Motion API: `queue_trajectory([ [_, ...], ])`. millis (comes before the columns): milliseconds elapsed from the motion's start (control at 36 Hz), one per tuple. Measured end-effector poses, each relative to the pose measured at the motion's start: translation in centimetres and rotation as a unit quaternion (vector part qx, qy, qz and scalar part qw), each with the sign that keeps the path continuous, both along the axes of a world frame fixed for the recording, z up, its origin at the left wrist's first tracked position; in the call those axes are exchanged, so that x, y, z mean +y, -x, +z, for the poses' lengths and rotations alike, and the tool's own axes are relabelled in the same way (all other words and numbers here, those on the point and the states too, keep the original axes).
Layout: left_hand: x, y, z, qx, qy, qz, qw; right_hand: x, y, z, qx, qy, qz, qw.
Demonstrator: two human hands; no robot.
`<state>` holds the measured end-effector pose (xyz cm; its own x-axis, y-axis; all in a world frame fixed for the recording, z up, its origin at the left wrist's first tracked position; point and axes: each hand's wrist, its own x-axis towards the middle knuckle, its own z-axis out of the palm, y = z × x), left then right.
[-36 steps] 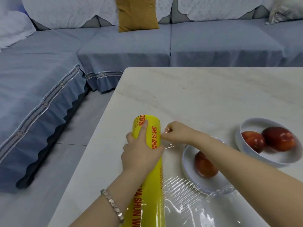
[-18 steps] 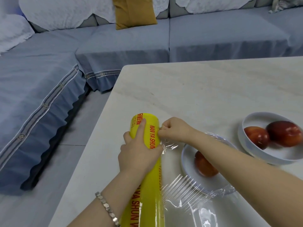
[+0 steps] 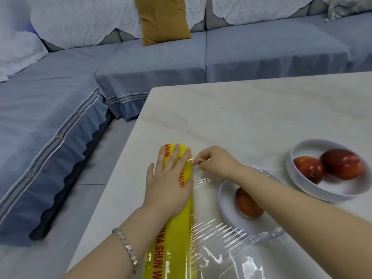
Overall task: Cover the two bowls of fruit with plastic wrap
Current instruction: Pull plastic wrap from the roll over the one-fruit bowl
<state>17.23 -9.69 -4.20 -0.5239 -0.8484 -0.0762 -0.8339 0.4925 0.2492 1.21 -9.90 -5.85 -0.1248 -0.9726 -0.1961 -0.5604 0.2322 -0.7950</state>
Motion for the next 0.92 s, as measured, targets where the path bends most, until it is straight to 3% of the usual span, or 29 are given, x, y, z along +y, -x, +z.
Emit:
queue_trajectory([
  [111, -0.5, 0.0, 0.3, -0.015, -0.019, -0.045, 0.999, 0.7, 0.1, 0.4, 0.019, 0.005, 0.013, 1.000],
  [389, -0.2, 0.6, 1.0, -0.017, -0.033, -0.032, 0.999, 2.2, 0.6, 1.5, 0.125, 0.021, 0.086, 0.988],
  [639, -0.2, 0.7, 0.8, -0.001, -0.035, -0.028, 0.999, 2.8, 0.9, 1.9, 0.285, 0.069, 0.171, 0.941],
  [917, -0.5, 0.5, 0.5, 0.013, -0.049, -0.023, 0.998, 4.1, 1.3, 1.7, 0.215, 0.178, 0.213, 0.936],
])
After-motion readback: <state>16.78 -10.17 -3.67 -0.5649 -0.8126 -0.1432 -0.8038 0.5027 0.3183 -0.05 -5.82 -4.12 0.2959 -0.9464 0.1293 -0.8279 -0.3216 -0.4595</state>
